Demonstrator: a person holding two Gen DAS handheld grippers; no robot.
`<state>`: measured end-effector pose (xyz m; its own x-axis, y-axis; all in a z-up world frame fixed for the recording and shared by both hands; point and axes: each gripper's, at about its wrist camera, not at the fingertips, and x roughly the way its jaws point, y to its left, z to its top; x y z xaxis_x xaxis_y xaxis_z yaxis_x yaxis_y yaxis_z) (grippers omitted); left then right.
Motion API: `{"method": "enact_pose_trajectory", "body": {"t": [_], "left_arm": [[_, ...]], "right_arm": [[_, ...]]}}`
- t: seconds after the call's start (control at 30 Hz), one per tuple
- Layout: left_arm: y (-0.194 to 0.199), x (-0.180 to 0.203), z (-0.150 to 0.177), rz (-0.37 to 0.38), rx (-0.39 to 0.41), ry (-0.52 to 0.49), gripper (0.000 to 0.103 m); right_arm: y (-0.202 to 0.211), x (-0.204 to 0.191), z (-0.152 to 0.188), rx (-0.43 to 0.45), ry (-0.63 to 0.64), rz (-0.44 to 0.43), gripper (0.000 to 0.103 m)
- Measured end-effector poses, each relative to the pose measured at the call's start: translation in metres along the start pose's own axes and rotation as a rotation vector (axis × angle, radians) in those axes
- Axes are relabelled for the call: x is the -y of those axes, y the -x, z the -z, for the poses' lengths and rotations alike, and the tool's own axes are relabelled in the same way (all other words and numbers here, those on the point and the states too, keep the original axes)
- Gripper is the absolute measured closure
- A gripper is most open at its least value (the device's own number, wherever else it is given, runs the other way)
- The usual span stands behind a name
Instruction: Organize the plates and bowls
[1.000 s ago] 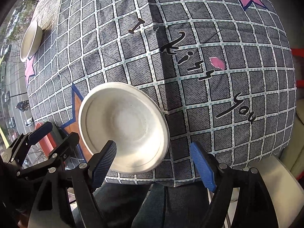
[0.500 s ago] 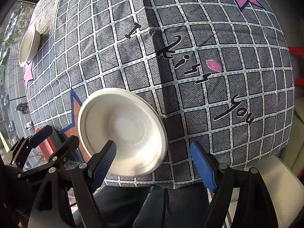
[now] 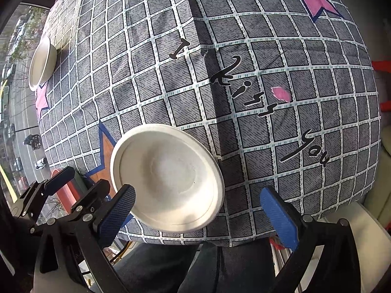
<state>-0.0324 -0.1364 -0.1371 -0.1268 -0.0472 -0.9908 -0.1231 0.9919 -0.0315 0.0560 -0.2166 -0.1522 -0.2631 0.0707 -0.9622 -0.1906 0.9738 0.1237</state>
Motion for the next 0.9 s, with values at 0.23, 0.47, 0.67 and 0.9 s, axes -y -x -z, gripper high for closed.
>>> {"method": "enact_pose_trajectory", "body": {"t": [0.23, 0.47, 0.67, 0.9], "left_arm": [[-0.0019, -0.0061, 0.0022, 0.001, -0.004, 0.007, 0.025], [-0.0012, -0.0027, 0.0027, -0.003, -0.003, -0.001, 0.025], [-0.0006, -0.0037, 0.0024, -0.002, -0.004, 0.0, 0.025], [-0.0002, -0.0015, 0.0011, -0.001, -0.007, 0.004, 0.025]], "right_arm": [[-0.0023, 0.0001, -0.0006, -0.004, -0.007, 0.004, 0.0], [-0.0017, 0.0029, -0.0013, -0.007, -0.014, 0.006, 0.0], [-0.0017, 0.0029, -0.0012, -0.008, -0.014, 0.004, 0.0], [-0.0035, 0.0011, -0.0026, -0.015, -0.004, 0.007, 0.0]]}}
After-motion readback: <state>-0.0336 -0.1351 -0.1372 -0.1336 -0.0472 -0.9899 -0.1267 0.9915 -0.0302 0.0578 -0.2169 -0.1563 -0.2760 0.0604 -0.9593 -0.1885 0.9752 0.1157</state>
